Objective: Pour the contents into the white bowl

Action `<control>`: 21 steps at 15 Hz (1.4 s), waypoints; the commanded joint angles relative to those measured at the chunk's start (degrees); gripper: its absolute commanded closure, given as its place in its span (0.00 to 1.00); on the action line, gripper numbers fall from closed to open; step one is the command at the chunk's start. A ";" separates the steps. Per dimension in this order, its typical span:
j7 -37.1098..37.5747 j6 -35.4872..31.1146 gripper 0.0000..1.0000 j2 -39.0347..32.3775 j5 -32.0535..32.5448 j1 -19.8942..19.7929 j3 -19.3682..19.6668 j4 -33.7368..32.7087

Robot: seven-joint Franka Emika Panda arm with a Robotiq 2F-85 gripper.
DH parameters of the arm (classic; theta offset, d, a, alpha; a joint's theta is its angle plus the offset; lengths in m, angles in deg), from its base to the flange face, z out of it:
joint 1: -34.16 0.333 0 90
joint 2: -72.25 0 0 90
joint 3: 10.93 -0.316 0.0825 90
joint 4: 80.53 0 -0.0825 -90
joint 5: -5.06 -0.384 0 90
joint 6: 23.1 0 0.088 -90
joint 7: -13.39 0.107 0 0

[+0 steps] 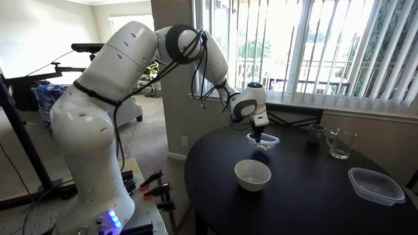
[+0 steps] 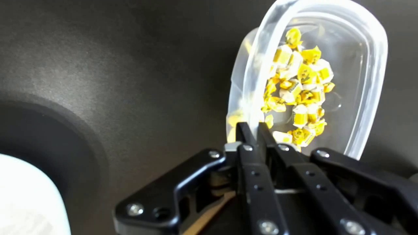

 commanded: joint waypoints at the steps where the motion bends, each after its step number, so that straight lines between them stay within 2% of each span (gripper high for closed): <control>1: 4.68 2.65 0.96 10.18 8.09 7.09 5.29 6.39; 5: 11.47 11.00 0.96 17.18 23.48 13.99 10.92 6.91; 8: 16.69 19.53 0.96 20.42 34.65 14.70 10.98 5.93; 11: 20.21 28.72 0.96 22.41 43.87 13.10 8.83 4.93; 15: 20.78 38.70 0.96 22.21 50.04 10.42 5.53 3.42; 21: 19.78 46.80 0.96 21.19 52.96 6.48 1.97 3.45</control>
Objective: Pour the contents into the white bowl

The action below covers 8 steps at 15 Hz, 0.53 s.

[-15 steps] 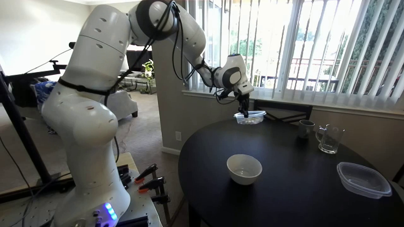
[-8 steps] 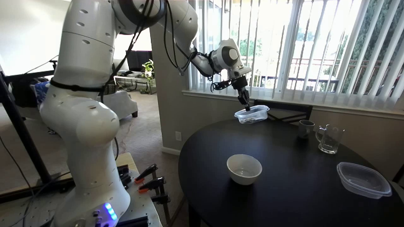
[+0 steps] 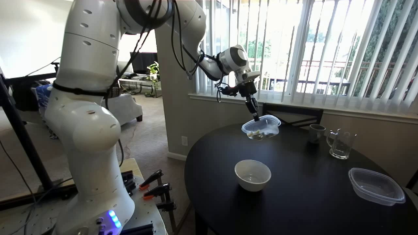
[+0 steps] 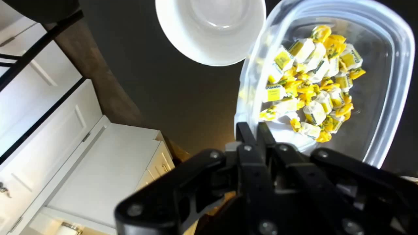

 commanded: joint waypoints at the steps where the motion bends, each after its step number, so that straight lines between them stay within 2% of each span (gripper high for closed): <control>1: 0.66 3.86 0.96 0.28 2.31 -3.15 -2.52 0.59; 8: 1.13 8.62 0.96 1.29 3.24 -6.40 -2.97 5.46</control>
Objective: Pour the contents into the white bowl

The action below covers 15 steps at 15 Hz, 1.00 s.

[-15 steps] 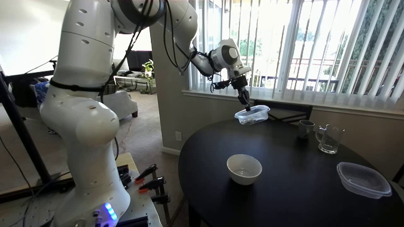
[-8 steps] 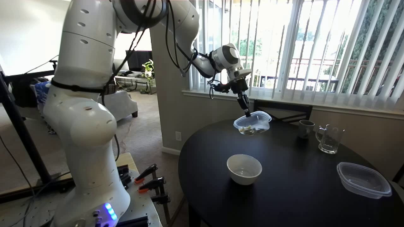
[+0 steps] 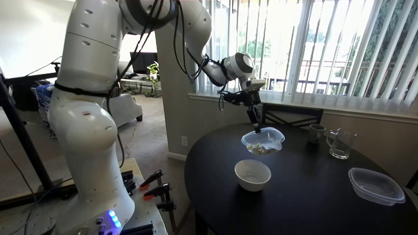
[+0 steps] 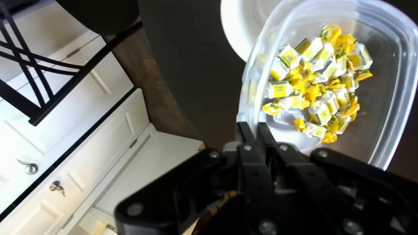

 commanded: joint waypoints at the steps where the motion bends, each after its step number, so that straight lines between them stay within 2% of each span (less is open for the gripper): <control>1: 1.10 3.47 0.96 1.93 2.64 -1.50 -1.53 3.26; 8: 1.48 14.24 0.96 4.14 8.77 -1.00 -3.78 5.87; 15: 0.49 22.30 0.96 3.00 10.36 -1.50 -7.53 7.73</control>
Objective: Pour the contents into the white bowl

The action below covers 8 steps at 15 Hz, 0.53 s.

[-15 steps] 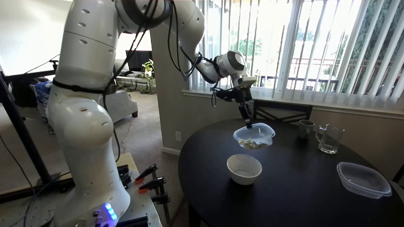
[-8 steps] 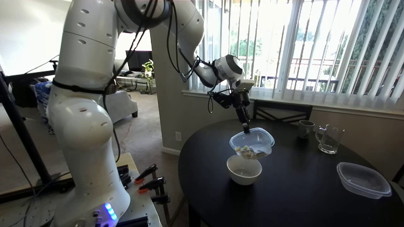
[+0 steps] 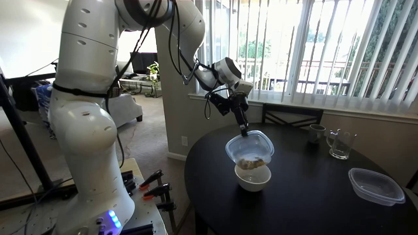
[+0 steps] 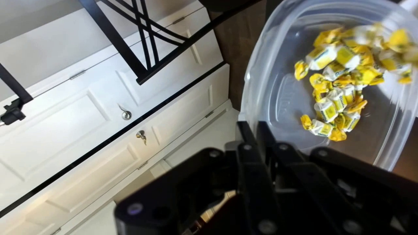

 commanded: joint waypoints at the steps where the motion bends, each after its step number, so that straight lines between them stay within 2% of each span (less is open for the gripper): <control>1: 0.41 2.92 0.96 0.51 1.94 -1.09 -2.12 1.75; 8: 0.08 2.95 0.96 -0.58 2.35 -1.19 -2.86 1.38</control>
